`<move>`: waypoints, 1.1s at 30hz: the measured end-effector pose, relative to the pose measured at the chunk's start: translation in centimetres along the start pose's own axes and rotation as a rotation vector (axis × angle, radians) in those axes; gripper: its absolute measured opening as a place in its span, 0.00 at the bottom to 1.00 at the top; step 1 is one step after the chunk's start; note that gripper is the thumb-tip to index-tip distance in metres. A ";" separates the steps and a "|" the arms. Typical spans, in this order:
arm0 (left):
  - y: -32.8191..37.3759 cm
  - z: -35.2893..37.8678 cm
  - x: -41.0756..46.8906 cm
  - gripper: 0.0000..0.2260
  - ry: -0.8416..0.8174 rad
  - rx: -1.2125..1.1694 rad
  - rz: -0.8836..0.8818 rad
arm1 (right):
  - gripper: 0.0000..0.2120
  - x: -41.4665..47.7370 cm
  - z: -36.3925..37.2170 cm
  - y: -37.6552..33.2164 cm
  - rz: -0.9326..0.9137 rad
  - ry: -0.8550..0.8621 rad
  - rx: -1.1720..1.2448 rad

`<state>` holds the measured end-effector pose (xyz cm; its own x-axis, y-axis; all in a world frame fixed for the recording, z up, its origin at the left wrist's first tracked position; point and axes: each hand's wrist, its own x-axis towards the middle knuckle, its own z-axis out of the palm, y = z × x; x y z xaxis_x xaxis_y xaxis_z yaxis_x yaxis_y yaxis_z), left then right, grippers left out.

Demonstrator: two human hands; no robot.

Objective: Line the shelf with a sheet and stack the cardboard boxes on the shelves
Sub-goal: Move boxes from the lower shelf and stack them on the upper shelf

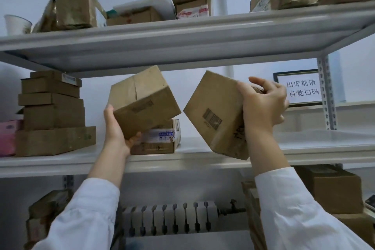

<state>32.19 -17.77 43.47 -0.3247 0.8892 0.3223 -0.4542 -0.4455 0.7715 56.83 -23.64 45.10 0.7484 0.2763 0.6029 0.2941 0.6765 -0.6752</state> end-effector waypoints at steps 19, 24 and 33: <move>2.9 3.5 10.3 0.38 -0.025 0.545 -0.124 | 0.11 3.8 7.5 1.8 0.761 0.062 0.659; 1.8 3.1 11.8 0.45 0.019 0.891 -0.105 | 0.19 3.9 8.3 0.9 0.898 -0.049 0.601; 0.1 0.3 12.3 0.43 -0.238 0.684 0.345 | 0.30 4.2 9.9 -0.4 0.878 -0.143 0.570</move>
<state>28.40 -6.86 47.64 -0.1335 0.7460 0.6524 0.2741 -0.6049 0.7477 53.94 -16.00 52.16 0.4756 0.8769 0.0692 -0.6671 0.4108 -0.6214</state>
